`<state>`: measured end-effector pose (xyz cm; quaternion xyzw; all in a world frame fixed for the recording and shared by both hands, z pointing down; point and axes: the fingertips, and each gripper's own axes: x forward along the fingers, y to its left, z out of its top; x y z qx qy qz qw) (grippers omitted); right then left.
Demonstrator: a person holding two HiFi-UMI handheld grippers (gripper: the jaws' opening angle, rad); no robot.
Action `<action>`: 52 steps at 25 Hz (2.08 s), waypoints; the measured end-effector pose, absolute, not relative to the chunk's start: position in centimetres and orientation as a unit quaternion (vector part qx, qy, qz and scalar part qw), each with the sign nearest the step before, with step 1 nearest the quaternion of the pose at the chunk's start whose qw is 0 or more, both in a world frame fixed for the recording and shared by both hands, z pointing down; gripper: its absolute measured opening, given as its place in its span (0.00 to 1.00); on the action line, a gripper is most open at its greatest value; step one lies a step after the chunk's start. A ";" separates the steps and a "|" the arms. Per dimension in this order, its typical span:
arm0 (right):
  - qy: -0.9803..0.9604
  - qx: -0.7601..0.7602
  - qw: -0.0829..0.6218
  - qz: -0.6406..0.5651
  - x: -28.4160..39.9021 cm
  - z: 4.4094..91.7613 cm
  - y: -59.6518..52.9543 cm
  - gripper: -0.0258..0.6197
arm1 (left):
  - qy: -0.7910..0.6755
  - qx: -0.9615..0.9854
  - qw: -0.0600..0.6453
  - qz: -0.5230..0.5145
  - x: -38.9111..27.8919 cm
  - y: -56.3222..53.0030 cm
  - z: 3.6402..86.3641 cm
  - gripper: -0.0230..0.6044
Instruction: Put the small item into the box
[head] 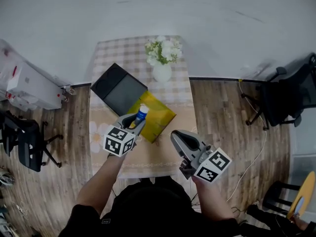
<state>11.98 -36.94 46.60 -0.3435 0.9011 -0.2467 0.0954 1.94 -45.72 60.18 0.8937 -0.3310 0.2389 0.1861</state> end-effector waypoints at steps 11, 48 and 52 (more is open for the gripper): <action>0.900 -0.340 0.093 -0.259 13.1 47.7 -38.0 0.10 | -0.296 0.875 0.213 0.318 3.9 -46.5 66.4 0.26; 0.908 -0.333 0.091 -0.235 9.3 44.8 -35.1 0.10 | -0.349 0.885 0.185 0.245 -1.0 -45.6 60.1 0.09; 0.914 -0.330 0.090 -0.217 7.2 42.8 -34.0 0.10 | -0.354 0.894 0.171 0.214 -3.3 -44.1 57.4 0.07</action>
